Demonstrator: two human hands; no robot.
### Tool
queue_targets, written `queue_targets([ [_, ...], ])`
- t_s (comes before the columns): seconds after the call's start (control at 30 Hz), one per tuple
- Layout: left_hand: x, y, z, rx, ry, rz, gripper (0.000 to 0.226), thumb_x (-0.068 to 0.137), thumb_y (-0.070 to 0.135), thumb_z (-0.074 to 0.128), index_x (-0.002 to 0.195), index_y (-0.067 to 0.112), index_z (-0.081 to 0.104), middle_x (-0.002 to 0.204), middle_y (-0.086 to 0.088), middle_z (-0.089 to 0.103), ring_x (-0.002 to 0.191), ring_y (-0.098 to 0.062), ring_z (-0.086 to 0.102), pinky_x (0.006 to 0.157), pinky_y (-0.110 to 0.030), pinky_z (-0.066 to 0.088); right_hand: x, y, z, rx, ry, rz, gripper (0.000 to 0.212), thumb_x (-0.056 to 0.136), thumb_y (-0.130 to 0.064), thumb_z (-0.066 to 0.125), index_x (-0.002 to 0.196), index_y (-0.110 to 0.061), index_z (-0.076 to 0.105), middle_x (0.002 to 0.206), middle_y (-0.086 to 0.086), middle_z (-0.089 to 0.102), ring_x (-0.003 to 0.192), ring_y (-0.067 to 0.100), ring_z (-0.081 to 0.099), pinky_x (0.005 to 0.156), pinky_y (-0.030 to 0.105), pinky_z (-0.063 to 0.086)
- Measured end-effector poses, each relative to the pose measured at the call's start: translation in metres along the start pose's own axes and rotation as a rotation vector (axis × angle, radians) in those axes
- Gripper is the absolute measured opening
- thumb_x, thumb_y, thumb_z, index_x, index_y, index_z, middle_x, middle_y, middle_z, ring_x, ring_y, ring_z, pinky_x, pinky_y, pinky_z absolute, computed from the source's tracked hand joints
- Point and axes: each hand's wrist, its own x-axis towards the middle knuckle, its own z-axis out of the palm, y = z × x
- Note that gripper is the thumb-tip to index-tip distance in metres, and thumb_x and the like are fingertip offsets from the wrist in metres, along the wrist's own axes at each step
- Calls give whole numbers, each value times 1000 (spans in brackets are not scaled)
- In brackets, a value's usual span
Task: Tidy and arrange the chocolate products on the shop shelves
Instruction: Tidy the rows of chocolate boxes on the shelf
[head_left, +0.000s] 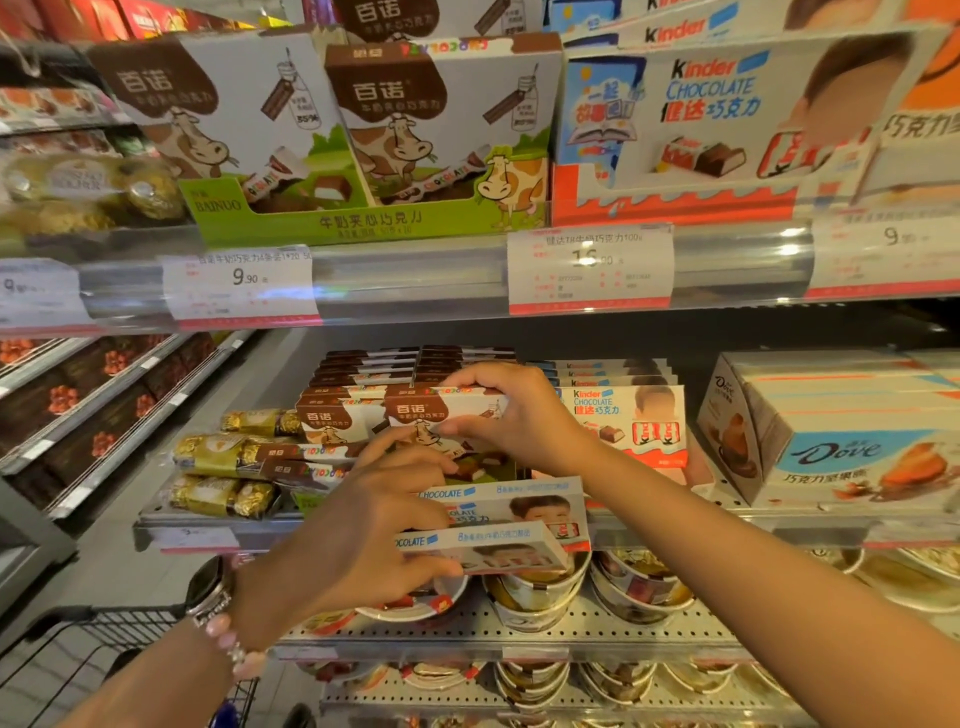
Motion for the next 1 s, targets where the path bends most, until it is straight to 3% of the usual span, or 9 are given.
queue_targets([
  [0.1,2,-1,1,13,5,3,21,64,45,74,69,25,76,83,9,68,105,-7,56,108,-41,25,-3,2,-2,143,50,95,32,76,-28,76,106,-25,65,91,-22,60,85,-8,57,67,8,46],
  [0.23,4,-5,4,21,-9,2,21,64,46,75,69,25,76,85,9,69,103,-8,59,106,-51,30,2,2,-3,173,55,122,37,74,-29,77,109,-20,68,92,-14,65,82,-2,60,62,7,46],
  [0.4,6,-7,3,-1,-41,10,19,63,46,76,69,28,75,86,10,68,100,-3,53,101,-37,28,7,1,-5,246,70,113,32,71,-27,79,101,-27,67,86,-26,59,83,-15,58,61,6,48],
  [0.53,9,-8,-1,-55,-19,8,17,64,44,77,72,29,75,87,10,67,96,-3,54,100,-33,32,0,10,-5,293,80,151,30,71,-27,79,91,-40,61,88,-21,64,83,-4,63,62,13,51],
  [0.7,7,-8,1,-59,-43,-5,18,68,43,76,76,27,77,86,8,67,90,-8,61,103,-37,31,-3,9,-6,196,15,116,30,74,-30,76,92,-45,58,91,-22,63,84,-4,61,63,14,52],
  [0.77,6,-10,1,-53,-46,6,19,69,44,75,76,26,77,86,8,67,90,-9,61,105,-41,31,-2,6,-11,67,-52,32,22,84,-31,66,105,-36,61,99,-17,65,89,0,61,70,19,52],
  [0.87,5,-12,2,-35,-4,19,19,69,45,75,74,27,76,87,9,66,97,-6,57,107,-42,26,0,5,-21,-179,-170,-114,32,93,-25,54,125,-18,58,119,-4,64,108,8,57,90,29,45],
  [1.0,6,-12,3,13,79,5,15,66,45,76,70,30,76,92,14,68,113,-4,50,111,-49,13,2,1,-31,-301,-327,-164,47,87,-12,60,133,-17,51,131,2,55,120,14,49,99,26,37],
])
